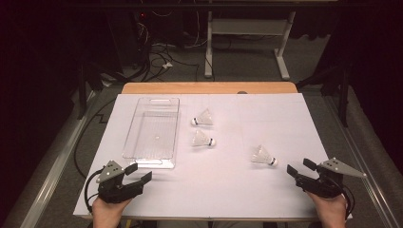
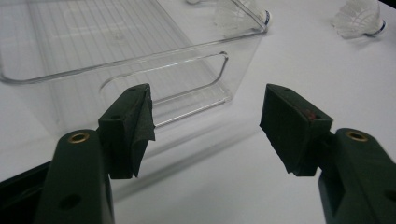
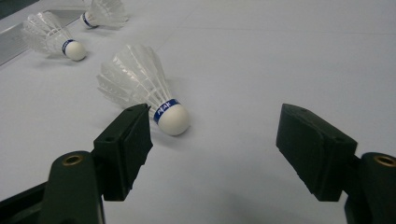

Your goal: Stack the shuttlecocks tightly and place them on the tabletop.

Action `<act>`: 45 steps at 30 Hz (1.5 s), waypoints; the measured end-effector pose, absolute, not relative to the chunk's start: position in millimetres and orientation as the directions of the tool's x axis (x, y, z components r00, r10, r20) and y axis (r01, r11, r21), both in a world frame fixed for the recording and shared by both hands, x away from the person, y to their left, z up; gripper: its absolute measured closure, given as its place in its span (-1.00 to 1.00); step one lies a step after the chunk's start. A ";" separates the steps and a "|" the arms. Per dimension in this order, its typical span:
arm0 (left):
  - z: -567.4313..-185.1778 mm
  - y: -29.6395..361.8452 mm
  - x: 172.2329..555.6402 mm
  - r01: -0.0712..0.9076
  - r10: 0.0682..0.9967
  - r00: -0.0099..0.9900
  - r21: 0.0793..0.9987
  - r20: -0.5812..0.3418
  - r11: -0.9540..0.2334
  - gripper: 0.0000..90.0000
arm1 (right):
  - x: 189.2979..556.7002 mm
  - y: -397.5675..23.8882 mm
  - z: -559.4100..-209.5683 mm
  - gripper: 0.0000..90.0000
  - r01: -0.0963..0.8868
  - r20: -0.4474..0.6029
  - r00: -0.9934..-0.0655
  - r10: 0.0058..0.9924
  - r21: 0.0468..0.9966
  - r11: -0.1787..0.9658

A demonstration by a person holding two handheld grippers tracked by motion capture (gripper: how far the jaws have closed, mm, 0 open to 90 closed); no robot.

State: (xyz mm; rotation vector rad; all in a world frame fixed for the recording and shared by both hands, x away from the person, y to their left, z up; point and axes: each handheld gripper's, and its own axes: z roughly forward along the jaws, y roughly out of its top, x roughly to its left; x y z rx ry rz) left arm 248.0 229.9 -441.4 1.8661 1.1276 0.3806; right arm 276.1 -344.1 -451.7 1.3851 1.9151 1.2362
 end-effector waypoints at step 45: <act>-439.4 150.0 264.3 0.554 0.730 0.655 0.782 -0.197 -0.286 -0.11 | 276.1 -343.1 -451.8 -0.41 0.492 0.126 -0.395 0.910 0.865 0.094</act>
